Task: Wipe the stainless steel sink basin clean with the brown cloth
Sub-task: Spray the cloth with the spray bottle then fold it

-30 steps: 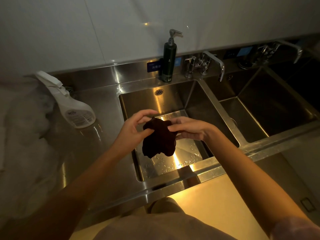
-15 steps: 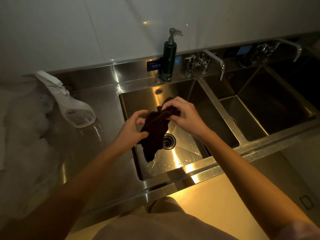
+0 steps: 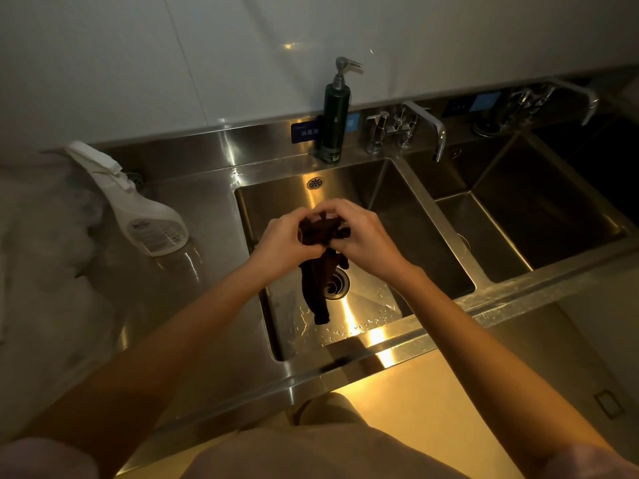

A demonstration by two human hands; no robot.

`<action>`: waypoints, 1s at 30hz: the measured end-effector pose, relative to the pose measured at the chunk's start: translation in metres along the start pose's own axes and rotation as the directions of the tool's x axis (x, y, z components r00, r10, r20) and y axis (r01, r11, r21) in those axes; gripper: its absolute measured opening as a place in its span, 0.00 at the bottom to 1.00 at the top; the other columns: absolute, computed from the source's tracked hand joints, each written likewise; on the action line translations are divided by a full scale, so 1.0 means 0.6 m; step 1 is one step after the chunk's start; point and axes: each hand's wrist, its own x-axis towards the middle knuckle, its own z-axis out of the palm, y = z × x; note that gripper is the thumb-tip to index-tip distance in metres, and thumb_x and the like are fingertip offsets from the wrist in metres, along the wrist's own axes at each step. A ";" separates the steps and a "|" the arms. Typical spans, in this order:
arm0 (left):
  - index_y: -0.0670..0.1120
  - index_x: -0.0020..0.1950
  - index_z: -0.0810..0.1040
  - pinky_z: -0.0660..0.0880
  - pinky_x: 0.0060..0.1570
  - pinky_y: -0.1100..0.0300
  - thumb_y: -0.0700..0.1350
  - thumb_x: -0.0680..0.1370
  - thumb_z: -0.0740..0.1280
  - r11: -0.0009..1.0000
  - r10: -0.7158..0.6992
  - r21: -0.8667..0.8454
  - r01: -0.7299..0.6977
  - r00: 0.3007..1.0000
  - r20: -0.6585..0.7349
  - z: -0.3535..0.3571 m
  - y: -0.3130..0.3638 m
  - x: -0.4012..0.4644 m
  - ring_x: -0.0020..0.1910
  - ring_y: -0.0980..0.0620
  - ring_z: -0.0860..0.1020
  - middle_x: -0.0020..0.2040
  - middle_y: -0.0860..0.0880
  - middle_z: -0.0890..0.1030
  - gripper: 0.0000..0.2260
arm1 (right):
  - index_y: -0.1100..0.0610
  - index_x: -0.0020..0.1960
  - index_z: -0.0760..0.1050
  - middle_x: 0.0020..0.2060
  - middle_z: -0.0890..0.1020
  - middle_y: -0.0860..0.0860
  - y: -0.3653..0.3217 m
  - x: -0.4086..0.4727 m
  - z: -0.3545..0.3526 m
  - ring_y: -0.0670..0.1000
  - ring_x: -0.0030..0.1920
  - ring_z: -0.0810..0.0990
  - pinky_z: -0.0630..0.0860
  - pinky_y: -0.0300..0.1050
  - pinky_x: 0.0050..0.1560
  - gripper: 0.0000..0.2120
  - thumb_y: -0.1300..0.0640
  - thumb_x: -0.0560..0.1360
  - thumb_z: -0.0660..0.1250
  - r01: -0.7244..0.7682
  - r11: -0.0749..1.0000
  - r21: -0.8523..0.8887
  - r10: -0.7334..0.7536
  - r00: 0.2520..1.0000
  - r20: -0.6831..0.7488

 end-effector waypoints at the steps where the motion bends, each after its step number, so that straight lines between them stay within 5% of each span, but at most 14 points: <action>1: 0.52 0.57 0.75 0.72 0.41 0.75 0.40 0.71 0.73 1.000 0.012 -0.008 -0.012 1.000 -0.011 0.000 0.000 0.000 0.47 0.61 0.77 0.49 0.56 0.78 0.18 | 0.56 0.60 0.75 0.50 0.78 0.53 0.001 -0.001 -0.002 0.49 0.51 0.78 0.78 0.50 0.53 0.21 0.68 0.69 0.72 -0.024 1.000 0.018 0.024 1.000 -0.012; 6: 0.48 0.55 0.79 0.78 0.47 0.57 0.38 0.72 0.71 0.999 0.046 -0.024 -0.047 0.999 -0.026 -0.006 0.005 0.008 0.46 0.51 0.80 0.46 0.48 0.81 0.13 | 0.55 0.60 0.75 0.51 0.76 0.53 0.011 -0.005 -0.013 0.48 0.51 0.76 0.76 0.46 0.56 0.19 0.63 0.70 0.73 -0.086 0.992 0.089 0.092 0.994 -0.057; 11: 0.53 0.50 0.80 0.75 0.41 0.69 0.39 0.73 0.70 0.993 0.100 -0.063 -0.100 0.995 -0.001 -0.009 0.014 0.019 0.43 0.60 0.80 0.42 0.54 0.81 0.10 | 0.50 0.64 0.71 0.62 0.72 0.49 0.026 -0.001 -0.028 0.50 0.59 0.75 0.75 0.45 0.59 0.26 0.59 0.69 0.75 -0.266 0.941 0.208 0.259 0.964 0.062; 14: 0.59 0.48 0.78 0.73 0.39 0.72 0.40 0.72 0.69 0.995 0.094 -0.027 -0.094 0.996 -0.003 -0.005 0.015 0.022 0.42 0.63 0.79 0.40 0.58 0.80 0.12 | 0.53 0.60 0.74 0.55 0.78 0.51 0.039 0.002 -0.035 0.50 0.56 0.78 0.76 0.51 0.59 0.21 0.60 0.69 0.74 -0.325 0.927 0.185 0.282 0.933 0.224; 17: 0.58 0.48 0.79 0.73 0.41 0.71 0.40 0.72 0.69 0.995 0.084 0.046 -0.084 0.996 -0.012 -0.001 0.005 0.018 0.44 0.63 0.79 0.41 0.57 0.81 0.13 | 0.55 0.53 0.76 0.50 0.81 0.52 0.054 -0.001 -0.032 0.50 0.54 0.79 0.75 0.57 0.59 0.14 0.58 0.70 0.74 -0.327 0.944 0.051 0.306 0.921 0.242; 22: 0.49 0.53 0.80 0.72 0.45 0.74 0.37 0.73 0.69 0.961 0.178 0.215 -0.172 0.984 -0.011 0.002 0.003 0.006 0.46 0.61 0.77 0.45 0.55 0.79 0.11 | 0.52 0.52 0.77 0.44 0.82 0.50 0.068 -0.001 -0.041 0.49 0.48 0.79 0.77 0.57 0.52 0.11 0.55 0.71 0.73 -0.209 0.971 -0.117 0.231 0.948 0.221; 30: 0.42 0.51 0.79 0.74 0.45 0.60 0.34 0.72 0.68 0.913 0.251 0.347 -0.216 0.966 -0.056 0.014 0.014 -0.025 0.44 0.52 0.77 0.45 0.47 0.79 0.08 | 0.50 0.53 0.75 0.45 0.79 0.47 0.060 -0.009 -0.047 0.50 0.46 0.79 0.76 0.51 0.47 0.10 0.52 0.72 0.70 0.057 0.925 -0.376 0.023 0.978 0.206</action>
